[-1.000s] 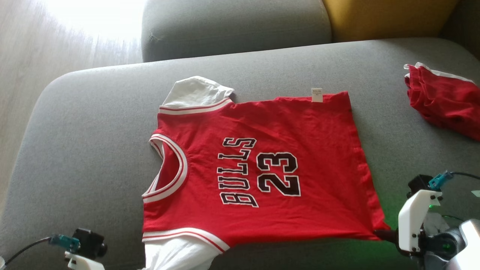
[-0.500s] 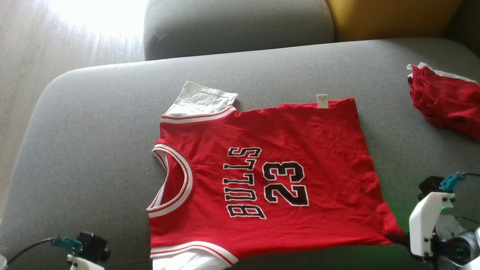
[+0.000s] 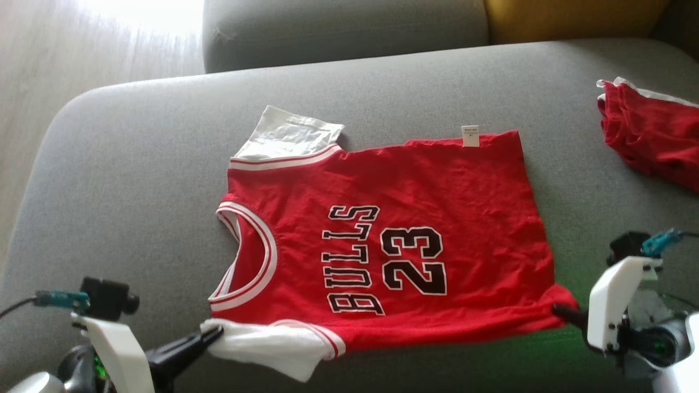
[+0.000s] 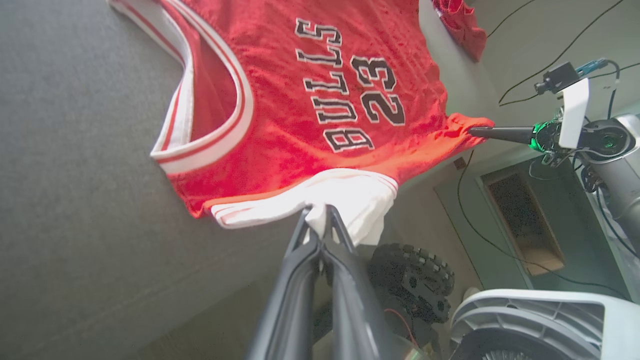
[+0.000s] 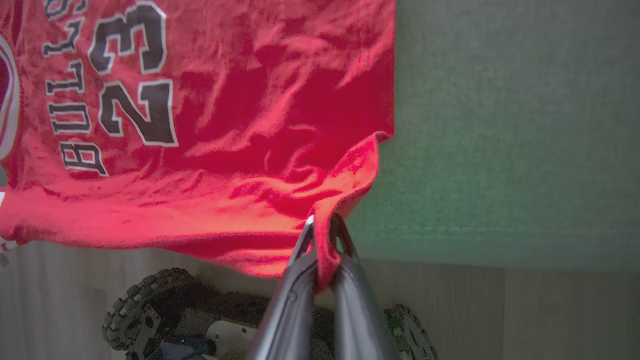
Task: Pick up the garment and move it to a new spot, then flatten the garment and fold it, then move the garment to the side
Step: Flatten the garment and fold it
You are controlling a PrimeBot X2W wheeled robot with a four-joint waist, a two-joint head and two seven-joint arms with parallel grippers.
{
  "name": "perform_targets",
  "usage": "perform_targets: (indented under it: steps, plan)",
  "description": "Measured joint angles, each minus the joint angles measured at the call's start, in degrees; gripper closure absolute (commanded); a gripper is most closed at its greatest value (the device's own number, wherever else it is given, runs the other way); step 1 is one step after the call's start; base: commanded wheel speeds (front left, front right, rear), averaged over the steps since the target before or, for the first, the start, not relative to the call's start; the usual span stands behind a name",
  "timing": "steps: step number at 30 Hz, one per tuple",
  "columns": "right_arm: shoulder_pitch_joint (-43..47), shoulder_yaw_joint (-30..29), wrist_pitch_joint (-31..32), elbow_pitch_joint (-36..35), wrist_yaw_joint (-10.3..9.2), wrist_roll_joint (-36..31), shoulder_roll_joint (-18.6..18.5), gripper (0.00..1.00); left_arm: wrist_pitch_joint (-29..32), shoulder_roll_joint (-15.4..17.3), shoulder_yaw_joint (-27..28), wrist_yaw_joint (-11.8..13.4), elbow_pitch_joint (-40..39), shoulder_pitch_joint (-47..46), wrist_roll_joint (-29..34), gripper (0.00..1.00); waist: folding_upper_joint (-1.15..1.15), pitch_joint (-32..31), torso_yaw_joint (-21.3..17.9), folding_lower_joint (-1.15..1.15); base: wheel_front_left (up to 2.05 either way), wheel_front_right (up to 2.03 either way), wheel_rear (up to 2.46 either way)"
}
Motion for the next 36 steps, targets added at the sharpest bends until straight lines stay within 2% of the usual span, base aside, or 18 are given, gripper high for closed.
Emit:
perform_targets:
  steps: [11, 21, 35, 36]
  plan:
    - [-8.09, -1.74, -7.37, 2.24, 0.00, -3.56, 2.41, 1.00, -3.53, -1.25, 1.36, 0.00, 2.68, -6.02, 0.64, 1.00, 0.00, 4.07, -0.81, 0.00, 0.00, 0.00, 0.00]
    - [-12.30, -1.42, -12.87, 8.33, 0.00, -5.06, 2.65, 1.00, -5.25, -5.84, -0.53, 0.00, 9.18, -12.19, 3.70, 1.00, 0.00, 7.89, -0.77, 0.01, 0.00, 0.00, 0.00]
    - [-16.73, -0.52, -19.05, 14.07, 0.00, -5.41, 2.76, 1.00, -6.84, -9.64, -2.56, 0.00, 16.50, -17.78, 5.14, 1.00, 0.00, 11.04, -0.70, 0.01, 0.00, 0.00, 0.00]
    - [-16.96, -0.52, -19.71, 14.27, 0.00, -5.41, 2.76, 0.51, -7.03, -9.89, -2.57, 0.00, 17.14, -18.09, 5.22, 1.00, 0.00, 11.17, -0.67, 0.01, 0.00, 0.00, 0.00]
